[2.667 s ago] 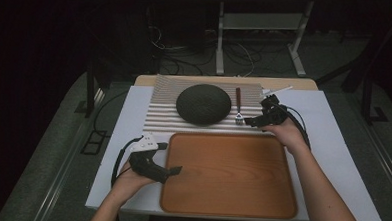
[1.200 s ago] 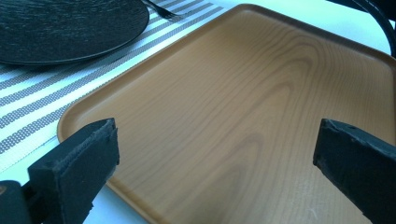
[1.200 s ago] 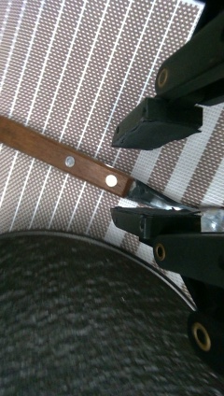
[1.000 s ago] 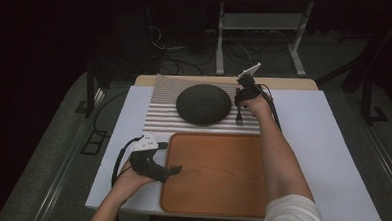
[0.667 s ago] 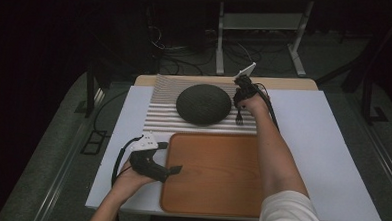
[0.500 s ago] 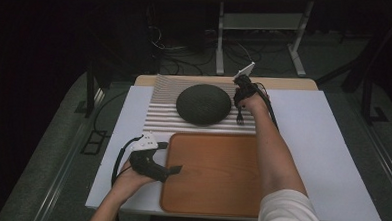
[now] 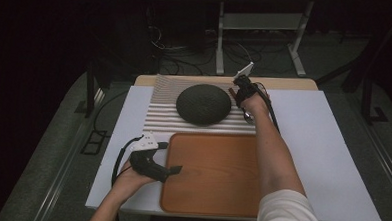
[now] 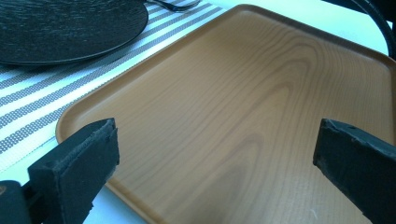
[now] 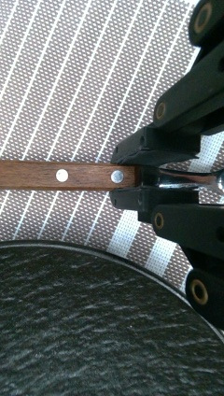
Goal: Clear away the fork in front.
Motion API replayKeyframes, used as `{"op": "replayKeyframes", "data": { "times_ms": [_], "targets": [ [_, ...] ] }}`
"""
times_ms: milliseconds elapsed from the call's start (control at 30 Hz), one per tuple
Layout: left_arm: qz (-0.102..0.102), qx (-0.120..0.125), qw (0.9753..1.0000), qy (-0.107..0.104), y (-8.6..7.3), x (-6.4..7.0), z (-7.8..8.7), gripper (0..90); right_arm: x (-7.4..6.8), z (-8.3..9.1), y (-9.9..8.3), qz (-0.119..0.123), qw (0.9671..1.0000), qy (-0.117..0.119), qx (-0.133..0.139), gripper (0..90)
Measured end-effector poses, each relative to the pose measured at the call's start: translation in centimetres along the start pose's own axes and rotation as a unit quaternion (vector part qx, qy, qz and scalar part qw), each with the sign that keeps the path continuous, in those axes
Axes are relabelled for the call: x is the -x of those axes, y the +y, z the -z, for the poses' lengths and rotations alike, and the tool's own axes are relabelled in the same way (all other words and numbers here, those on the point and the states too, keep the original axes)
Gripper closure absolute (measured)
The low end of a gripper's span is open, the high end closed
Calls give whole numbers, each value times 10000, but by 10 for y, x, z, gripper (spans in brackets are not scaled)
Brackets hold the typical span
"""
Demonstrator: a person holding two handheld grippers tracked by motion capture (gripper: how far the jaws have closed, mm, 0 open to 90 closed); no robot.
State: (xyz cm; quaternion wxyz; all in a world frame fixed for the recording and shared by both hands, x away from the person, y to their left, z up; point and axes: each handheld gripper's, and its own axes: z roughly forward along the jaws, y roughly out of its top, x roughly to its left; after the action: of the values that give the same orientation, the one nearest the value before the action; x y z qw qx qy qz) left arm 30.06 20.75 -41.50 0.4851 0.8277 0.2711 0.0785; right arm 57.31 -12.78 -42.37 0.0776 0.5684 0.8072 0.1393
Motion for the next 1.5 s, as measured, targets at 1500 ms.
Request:
{"op": "replayKeyframes", "data": {
  "times_ms": [1500],
  "targets": [
    [-67,-1,9999,82,0,1,-3,0,9,133,-151,874,9505,1692,2456,773]
  ]
}}
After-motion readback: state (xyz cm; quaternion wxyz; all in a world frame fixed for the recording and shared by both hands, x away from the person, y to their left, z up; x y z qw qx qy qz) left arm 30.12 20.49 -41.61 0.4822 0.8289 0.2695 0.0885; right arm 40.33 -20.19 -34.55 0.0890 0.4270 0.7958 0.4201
